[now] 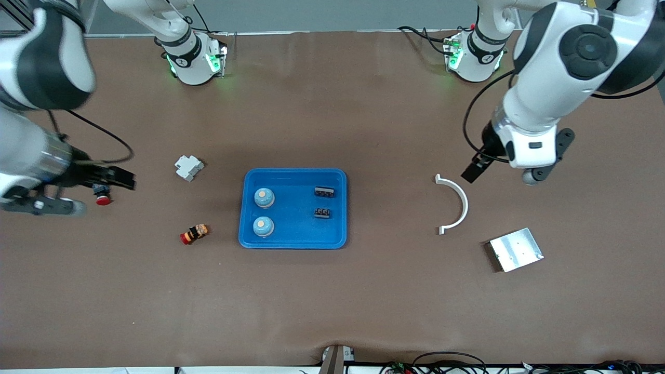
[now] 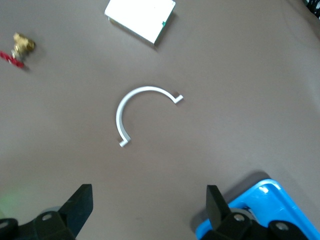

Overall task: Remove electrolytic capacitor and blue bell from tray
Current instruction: 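Lower the right gripper to a bell while the left gripper reaches a capacitor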

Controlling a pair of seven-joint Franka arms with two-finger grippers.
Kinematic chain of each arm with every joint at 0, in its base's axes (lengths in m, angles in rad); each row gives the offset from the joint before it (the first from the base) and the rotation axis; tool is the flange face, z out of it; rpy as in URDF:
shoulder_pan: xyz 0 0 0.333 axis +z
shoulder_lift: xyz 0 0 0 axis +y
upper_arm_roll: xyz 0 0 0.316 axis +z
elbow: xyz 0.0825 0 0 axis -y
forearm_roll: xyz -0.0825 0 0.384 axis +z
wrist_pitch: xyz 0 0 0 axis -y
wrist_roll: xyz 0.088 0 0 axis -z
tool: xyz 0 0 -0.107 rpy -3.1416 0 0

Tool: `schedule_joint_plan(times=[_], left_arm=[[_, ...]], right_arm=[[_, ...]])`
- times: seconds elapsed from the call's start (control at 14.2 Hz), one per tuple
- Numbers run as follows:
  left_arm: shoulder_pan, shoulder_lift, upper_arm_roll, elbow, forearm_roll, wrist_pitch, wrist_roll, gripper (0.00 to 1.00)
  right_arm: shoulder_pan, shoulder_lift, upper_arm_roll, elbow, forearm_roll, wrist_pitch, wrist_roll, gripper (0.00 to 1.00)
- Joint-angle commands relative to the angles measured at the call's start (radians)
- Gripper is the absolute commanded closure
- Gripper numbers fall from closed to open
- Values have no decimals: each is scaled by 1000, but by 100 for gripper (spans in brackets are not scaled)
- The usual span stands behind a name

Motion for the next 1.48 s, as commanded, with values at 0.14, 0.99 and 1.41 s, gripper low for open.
schedule_joint_plan(times=[0.14, 0.99, 1.41], left_arm=[[-125, 72, -5, 20, 55, 79, -366, 0], [-236, 405, 1, 180, 9, 245, -856, 0], [-271, 543, 6, 285, 66, 283, -1002, 0]], right_arm=[[87, 88, -8, -108, 105, 187, 126, 0], [317, 234, -6, -263, 105, 513, 666, 0], [361, 272, 10, -332, 107, 597, 768, 0]])
